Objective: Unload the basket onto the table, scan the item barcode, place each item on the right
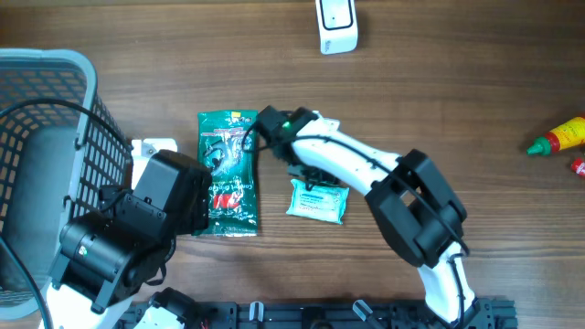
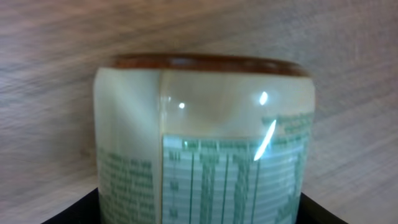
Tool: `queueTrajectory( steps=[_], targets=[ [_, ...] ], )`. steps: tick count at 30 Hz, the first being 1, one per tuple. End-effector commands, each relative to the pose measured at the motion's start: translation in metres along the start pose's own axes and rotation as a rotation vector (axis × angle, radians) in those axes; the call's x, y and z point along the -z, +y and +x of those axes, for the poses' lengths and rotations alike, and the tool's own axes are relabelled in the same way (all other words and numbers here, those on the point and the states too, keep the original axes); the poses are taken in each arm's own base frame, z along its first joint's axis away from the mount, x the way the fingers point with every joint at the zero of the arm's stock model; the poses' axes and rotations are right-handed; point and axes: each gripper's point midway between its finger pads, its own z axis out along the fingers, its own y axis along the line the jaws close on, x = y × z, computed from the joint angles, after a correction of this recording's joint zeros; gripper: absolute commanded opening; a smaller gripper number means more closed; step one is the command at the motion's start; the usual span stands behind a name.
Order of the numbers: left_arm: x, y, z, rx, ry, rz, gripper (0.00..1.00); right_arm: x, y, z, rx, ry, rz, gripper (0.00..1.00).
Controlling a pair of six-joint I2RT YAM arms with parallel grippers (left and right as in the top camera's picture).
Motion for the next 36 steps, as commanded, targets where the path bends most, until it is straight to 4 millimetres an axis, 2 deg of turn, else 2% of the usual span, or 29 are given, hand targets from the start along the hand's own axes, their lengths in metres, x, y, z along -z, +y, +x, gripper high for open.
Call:
queueTrajectory(
  steps=[1,3,5,11,14,16,20,23,27,29,30,32,36],
  targets=[
    [-0.001,0.001,0.001,0.023,0.004,-0.004,1.00,0.032,0.003,-0.018,0.070,0.155,-0.177,0.56],
    [-0.001,0.001,0.001,0.023,0.004,-0.004,1.00,0.061,-0.008,-0.030,0.131,0.262,-0.322,0.55],
    [-0.001,0.001,0.001,0.023,0.004,-0.004,1.00,0.072,-0.024,-0.038,0.152,0.317,-0.370,0.56],
    [-0.001,0.001,0.001,0.023,0.004,-0.004,1.00,0.070,-0.080,-0.042,0.129,0.500,-0.403,0.57],
    [-0.001,0.001,0.001,0.023,0.004,-0.004,1.00,0.069,-0.090,-0.048,0.130,0.523,-0.452,0.62],
    [-0.001,0.001,0.001,0.023,0.004,-0.004,1.00,0.071,-0.091,-0.045,0.119,0.549,-0.468,0.63],
    [-0.001,0.001,0.001,0.023,0.004,-0.004,1.00,0.091,-0.074,-0.035,0.039,0.655,-0.581,0.62],
    [-0.001,0.001,0.001,0.023,0.004,-0.004,1.00,0.109,-0.057,-0.032,0.047,0.700,-0.725,0.61],
    [-0.001,0.001,0.001,0.023,0.004,-0.004,1.00,0.115,-0.054,-0.030,0.065,0.713,-0.772,0.61],
    [-0.001,0.001,0.001,0.023,0.004,-0.004,1.00,0.144,-0.036,-0.030,0.210,0.687,-1.032,0.61],
    [-0.001,0.001,0.001,0.023,0.004,-0.004,1.00,0.163,-0.028,-0.031,0.299,0.648,-1.192,0.57],
    [-0.001,0.001,0.001,0.023,0.004,-0.004,1.00,0.182,-0.022,-0.034,0.365,0.598,-1.344,0.53],
    [-0.001,0.001,0.001,0.023,0.004,-0.004,1.00,0.205,-0.017,-0.038,0.435,0.515,-1.532,0.54]
  ],
)
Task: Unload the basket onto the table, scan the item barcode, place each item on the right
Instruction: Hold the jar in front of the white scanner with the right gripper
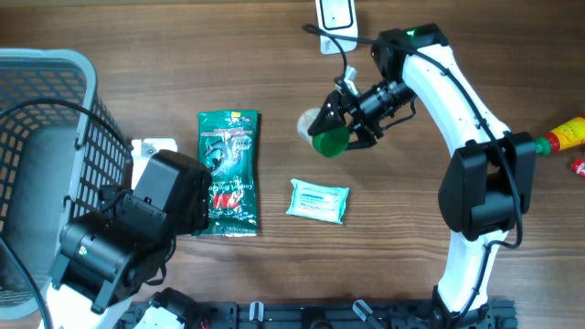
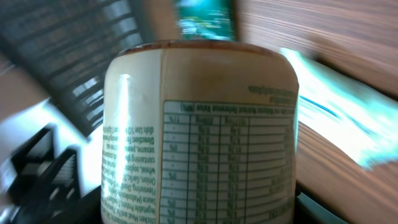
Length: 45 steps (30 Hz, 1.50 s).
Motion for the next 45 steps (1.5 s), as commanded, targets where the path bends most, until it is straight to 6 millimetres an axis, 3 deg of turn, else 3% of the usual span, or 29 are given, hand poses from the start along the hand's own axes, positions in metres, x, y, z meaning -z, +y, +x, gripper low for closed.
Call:
queueTrajectory(
  steps=[1,10,14,17,29,31,34,37,42,45],
  targets=[
    [-0.001,0.001,0.001,0.023,0.004,-0.004,1.00,0.010,0.056,0.006,0.279,-0.041,-0.269,0.54],
    [-0.001,0.001,0.001,0.023,0.004,-0.004,1.00,0.012,0.064,0.009,0.341,-0.051,-0.318,0.53],
    [-0.001,0.001,0.001,0.023,0.004,-0.004,1.00,0.023,0.090,0.009,0.566,-0.134,-0.469,0.56],
    [-0.001,0.001,0.001,0.023,0.004,-0.004,1.00,0.032,0.105,0.009,0.594,-0.173,-0.566,0.59],
    [-0.001,0.001,0.001,0.023,0.004,-0.004,1.00,0.032,0.106,0.009,0.591,-0.174,-0.571,0.52],
    [-0.001,0.001,0.001,0.023,0.004,-0.004,1.00,0.024,0.091,0.003,0.658,-0.163,-0.471,0.50],
    [-0.001,0.001,0.001,0.023,0.004,-0.004,1.00,0.012,0.061,-0.014,0.710,-0.148,-0.262,0.50],
    [-0.001,0.001,0.001,0.023,0.004,-0.004,1.00,0.012,0.022,-0.063,0.516,-0.234,0.032,0.47],
    [-0.001,0.001,0.001,0.023,0.004,-0.004,1.00,0.041,-0.002,-0.130,0.403,-0.501,0.289,0.45],
    [-0.001,0.001,0.001,0.023,0.004,-0.004,1.00,0.071,-0.012,-0.165,0.340,-0.703,0.431,0.45]
  ],
)
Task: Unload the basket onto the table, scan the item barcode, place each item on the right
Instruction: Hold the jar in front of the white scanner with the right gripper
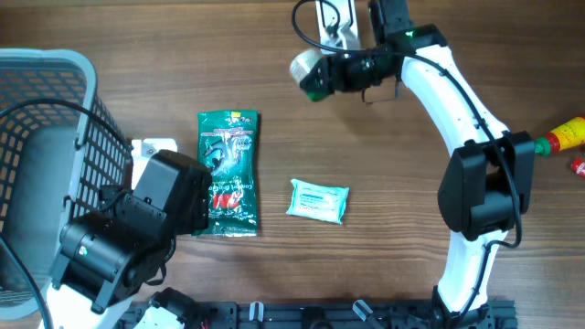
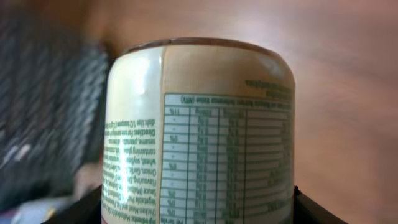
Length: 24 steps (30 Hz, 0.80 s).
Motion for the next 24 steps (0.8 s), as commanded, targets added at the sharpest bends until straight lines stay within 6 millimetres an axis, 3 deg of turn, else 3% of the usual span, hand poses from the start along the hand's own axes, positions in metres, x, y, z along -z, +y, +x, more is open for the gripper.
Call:
queueTrajectory(
  steps=[1,8,13,20,24],
  targets=[
    [-0.001,0.001,0.001,0.022,0.004,-0.004,1.00,0.021,-0.042,-0.038,-0.130,-0.182,0.311,0.46],
    [-0.001,0.001,0.001,0.022,0.004,-0.004,1.00,0.050,-0.075,-0.087,-0.063,-0.432,0.616,0.52],
    [-0.001,0.001,0.001,0.023,0.004,-0.004,1.00,0.052,-0.082,-0.113,-0.013,-0.543,0.667,0.49],
    [-0.001,0.001,0.001,0.023,0.004,-0.004,1.00,0.023,-0.107,-0.125,-0.052,-0.610,0.640,0.51],
    [-0.001,0.001,0.001,0.023,0.004,-0.004,1.00,0.015,-0.108,-0.130,-0.083,-0.641,0.599,0.53]
  ],
)
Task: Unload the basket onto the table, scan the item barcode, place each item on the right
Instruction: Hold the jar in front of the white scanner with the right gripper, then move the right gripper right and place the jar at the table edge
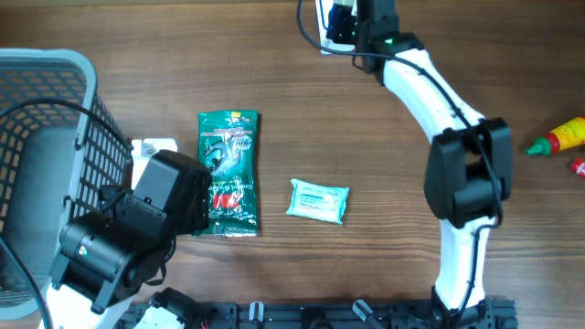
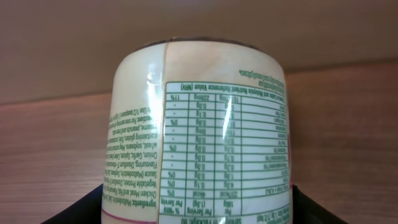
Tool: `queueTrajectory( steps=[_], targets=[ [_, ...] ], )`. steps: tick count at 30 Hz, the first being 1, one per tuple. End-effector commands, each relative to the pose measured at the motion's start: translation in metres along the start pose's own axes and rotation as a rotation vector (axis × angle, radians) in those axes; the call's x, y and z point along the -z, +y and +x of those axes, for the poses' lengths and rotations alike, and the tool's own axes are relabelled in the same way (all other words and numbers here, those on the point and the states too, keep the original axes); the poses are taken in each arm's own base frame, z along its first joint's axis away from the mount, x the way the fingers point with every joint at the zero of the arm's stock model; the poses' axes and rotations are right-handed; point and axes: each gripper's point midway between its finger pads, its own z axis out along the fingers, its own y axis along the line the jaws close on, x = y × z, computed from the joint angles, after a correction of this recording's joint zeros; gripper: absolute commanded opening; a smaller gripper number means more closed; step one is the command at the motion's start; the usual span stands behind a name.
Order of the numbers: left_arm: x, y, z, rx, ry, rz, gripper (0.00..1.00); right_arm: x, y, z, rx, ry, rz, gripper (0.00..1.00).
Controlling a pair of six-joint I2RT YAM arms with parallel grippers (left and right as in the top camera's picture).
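A cream-coloured tub (image 2: pixel 199 130) with a green nutrition table fills the right wrist view, printed side toward the camera. My right gripper (image 2: pixel 196 211) is shut on it, with dark fingers (image 2: pixel 84 208) at both lower corners. In the overhead view my right gripper (image 1: pixel 352 23) is at the table's far edge, right beside the white scanner (image 1: pixel 325 20). The tub is hidden there under the wrist. No barcode shows in either view. My left arm (image 1: pixel 137 228) rests at the front left, its fingers hidden under the black wrist.
A green snack packet (image 1: pixel 228 174) lies left of centre and a small teal packet (image 1: pixel 318 200) near the middle. A grey wire basket (image 1: pixel 46 73) stands at the left edge. A red sauce bottle (image 1: pixel 559 135) lies at the far right.
My right gripper has moved with the tub from just left of the scanner to right at it by the far edge. The tub now stands against a plain background. The left arm has not moved.
My right gripper was shut on the tub low on the table beside the green packet. Then it held the tub raised over the middle of the table. Later it was near the scanner, and now it is at the scanner by the far edge.
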Motion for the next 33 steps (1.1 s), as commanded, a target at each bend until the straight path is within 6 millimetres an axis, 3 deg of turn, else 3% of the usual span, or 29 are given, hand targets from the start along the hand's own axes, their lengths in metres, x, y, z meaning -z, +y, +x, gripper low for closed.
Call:
queueTrajectory(
  steps=[1,12,14,16,18,21,23,27,33],
  targets=[
    [-0.001,0.001,0.001,0.023,0.004,-0.004,1.00,-0.003,0.005,-0.012,-0.063,-0.051,-0.016,0.53],
    [-0.001,0.001,0.001,0.023,0.004,-0.004,1.00,0.001,0.002,-0.029,-0.116,-0.078,-0.017,0.53],
    [-0.001,0.001,0.001,0.023,0.004,-0.004,1.00,0.008,-0.007,-0.036,-0.125,-0.052,0.008,0.53],
    [-0.001,0.001,0.001,0.023,0.004,-0.004,1.00,0.019,-0.028,-0.050,-0.139,-0.034,0.053,0.53],
    [-0.001,0.001,0.001,0.023,0.004,-0.004,1.00,0.030,-0.063,-0.059,-0.158,-0.014,0.139,0.53],
    [-0.001,0.001,0.001,0.023,0.004,-0.004,1.00,0.042,-0.126,-0.051,-0.197,0.053,0.265,0.53],
    [-0.001,0.001,0.001,0.023,0.004,-0.004,1.00,0.056,-0.185,-0.036,-0.253,0.124,0.384,0.53],
    [-0.001,0.001,0.001,0.023,0.004,-0.004,1.00,0.090,-0.284,-0.013,-0.310,0.200,0.591,0.52],
    [-0.001,0.001,0.001,0.023,0.004,-0.004,1.00,0.130,-0.400,0.049,-0.436,0.289,0.765,0.53]
  ],
)
